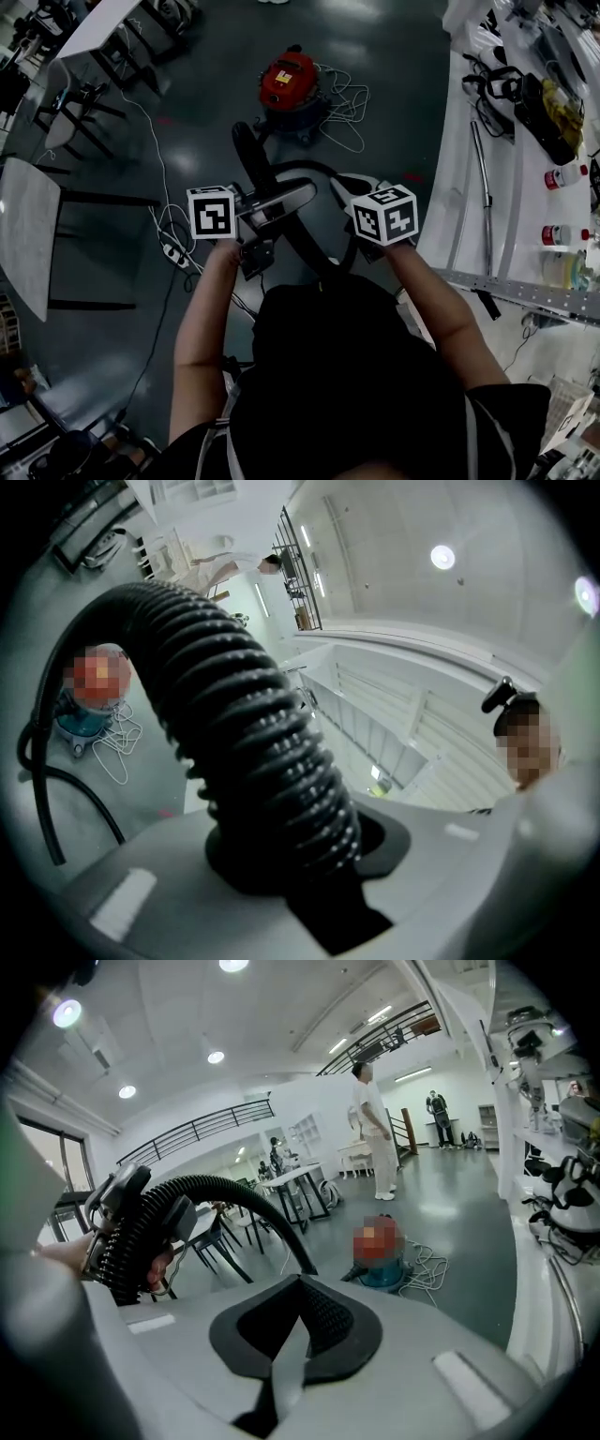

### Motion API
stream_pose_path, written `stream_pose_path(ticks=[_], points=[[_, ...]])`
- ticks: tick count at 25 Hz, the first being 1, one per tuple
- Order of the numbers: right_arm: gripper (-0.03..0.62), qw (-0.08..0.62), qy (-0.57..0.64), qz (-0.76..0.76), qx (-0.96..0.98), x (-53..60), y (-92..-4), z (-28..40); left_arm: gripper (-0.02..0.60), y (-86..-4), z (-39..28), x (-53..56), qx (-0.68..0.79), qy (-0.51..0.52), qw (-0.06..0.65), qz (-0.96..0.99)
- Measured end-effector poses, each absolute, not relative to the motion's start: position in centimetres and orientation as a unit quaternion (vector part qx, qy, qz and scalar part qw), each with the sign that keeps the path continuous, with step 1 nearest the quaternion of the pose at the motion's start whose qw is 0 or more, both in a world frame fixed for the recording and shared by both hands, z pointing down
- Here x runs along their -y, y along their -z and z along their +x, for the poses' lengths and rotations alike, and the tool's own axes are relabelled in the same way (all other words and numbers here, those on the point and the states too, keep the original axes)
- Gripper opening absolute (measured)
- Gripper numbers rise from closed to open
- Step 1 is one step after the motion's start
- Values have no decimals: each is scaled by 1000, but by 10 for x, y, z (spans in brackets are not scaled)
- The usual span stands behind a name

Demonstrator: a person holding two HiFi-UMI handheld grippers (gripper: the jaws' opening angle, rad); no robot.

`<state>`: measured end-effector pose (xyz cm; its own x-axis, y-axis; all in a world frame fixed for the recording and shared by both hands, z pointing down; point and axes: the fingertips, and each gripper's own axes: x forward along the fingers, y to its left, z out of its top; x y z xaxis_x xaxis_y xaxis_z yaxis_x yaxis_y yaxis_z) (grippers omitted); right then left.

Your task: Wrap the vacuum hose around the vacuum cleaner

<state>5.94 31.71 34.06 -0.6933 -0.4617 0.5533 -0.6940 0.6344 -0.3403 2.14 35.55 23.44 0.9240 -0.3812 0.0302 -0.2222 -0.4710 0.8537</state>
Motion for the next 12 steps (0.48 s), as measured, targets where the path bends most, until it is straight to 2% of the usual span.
stream_pose_path(ticks=[12], points=[[-3, 209, -273, 316, 884, -267, -349, 77, 124, -226, 47, -317, 138, 56, 482, 864]])
